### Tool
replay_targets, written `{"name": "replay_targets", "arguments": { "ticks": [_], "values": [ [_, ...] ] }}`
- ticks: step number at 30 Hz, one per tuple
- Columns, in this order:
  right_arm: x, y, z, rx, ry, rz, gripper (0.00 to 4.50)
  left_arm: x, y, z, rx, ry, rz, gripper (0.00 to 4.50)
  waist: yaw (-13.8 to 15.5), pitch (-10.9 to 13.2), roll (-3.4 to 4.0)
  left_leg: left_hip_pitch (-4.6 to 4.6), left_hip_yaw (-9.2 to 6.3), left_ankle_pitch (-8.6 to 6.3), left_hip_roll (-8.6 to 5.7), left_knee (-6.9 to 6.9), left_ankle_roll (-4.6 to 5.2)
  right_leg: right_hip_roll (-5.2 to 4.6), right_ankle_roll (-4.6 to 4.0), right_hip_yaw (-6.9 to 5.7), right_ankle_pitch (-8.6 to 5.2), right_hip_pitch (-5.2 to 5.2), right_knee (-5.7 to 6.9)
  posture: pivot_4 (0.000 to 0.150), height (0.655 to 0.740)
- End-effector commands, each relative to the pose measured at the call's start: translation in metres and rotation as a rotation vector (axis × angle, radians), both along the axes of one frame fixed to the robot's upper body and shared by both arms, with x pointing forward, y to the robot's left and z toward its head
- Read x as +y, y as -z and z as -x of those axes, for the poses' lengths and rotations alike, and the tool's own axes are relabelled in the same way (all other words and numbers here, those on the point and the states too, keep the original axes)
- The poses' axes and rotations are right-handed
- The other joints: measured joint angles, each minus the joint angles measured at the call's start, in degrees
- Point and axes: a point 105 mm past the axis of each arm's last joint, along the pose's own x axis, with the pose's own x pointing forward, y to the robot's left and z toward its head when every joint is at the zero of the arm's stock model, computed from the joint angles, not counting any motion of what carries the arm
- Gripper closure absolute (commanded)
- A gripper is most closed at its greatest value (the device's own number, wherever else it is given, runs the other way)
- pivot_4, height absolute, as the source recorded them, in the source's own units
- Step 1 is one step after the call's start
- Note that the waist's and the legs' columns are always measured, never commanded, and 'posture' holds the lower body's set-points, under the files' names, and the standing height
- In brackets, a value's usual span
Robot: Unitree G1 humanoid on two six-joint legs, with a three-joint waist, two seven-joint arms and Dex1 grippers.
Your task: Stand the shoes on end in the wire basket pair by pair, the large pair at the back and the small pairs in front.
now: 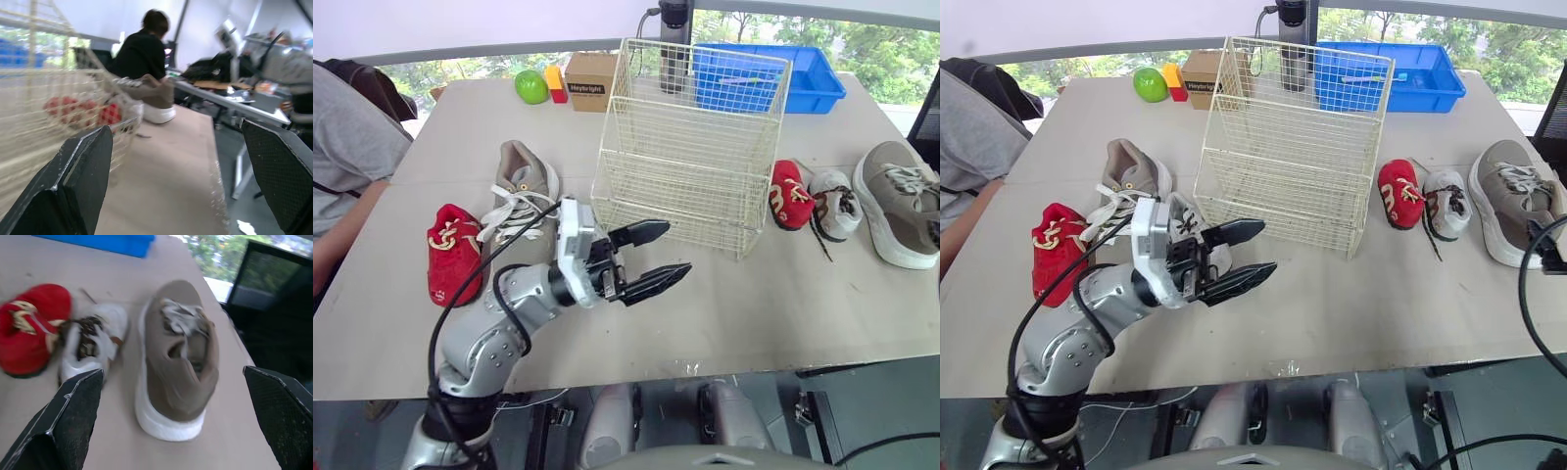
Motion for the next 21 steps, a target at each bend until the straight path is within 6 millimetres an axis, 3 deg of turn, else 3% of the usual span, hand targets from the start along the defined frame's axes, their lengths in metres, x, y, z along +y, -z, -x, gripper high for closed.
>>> {"name": "replay_targets", "arguments": {
  "ticks": [1, 7, 11, 14, 17, 21],
  "values": [
    [-0.015, 0.008, -0.013, -0.027, 0.095, 0.023, 0.06, -0.004, 0.001, 0.005, -0.017, 0.036, 0.006, 0.0, -0.2, 0.0, 0.0, 0.0, 0.02, 0.0, 0.0, 0.0, 0.0, 0.0, 0.0, 0.03, 0.0, 0.0, 0.0, 0.15, 0.74],
    [-0.047, 0.023, -0.036, -0.039, 0.253, 0.009, 0.06, -0.006, 0.0, 0.009, -0.023, 0.041, -0.001, 0.0, -0.2, 0.0, 0.03, -0.05, 0.03, 0.0, -0.02, -0.01, 0.0, 0.02, -0.01, 0.08, 0.0, -0.02, -0.01, 0.15, 0.74],
    [-0.046, 0.029, -0.057, -0.054, 0.205, -0.02, 0.06, -0.01, -0.007, 0.015, -0.031, 0.037, 0.002, 0.0, -0.2, 0.0, 0.02, -0.05, 0.02, 0.0, -0.01, -0.01, 0.0, 0.05, 0.0, 0.09, 0.01, -0.02, -0.01, 0.15, 0.74],
    [-0.048, 0.049, -0.072, -0.022, 0.171, -0.147, 0.06, -0.014, -0.012, 0.016, -0.034, 0.038, 0.006, 0.0, -0.3, 0.0, 0.02, -0.04, 0.03, 0.0, 0.0, -0.01, 0.0, 0.12, 0.1, 0.22, 0.07, -0.01, -0.01, 0.15, 0.74],
    [-0.051, 0.056, -0.081, -0.031, 0.134, -0.201, 0.89, -0.017, -0.016, 0.02, -0.046, 0.076, -0.002, 0.0, -0.3, -0.1, -0.11, -0.01, 0.03, 0.0, 0.0, 0.0, 0.01, 0.37, 0.21, 0.57, 0.13, 0.02, -0.02, 0.15, 0.74],
    [-0.049, 0.057, -0.081, -0.022, 0.101, -0.191, 2.49, -0.019, -0.02, 0.025, -0.052, 0.121, -0.018, 0.0, -0.4, -0.1, -0.2, 0.04, 0.11, 0.0, -0.01, 0.02, 0.01, 0.61, 0.19, 1.14, 0.12, 0.05, -0.03, 0.15, 0.74]
  ]
}}
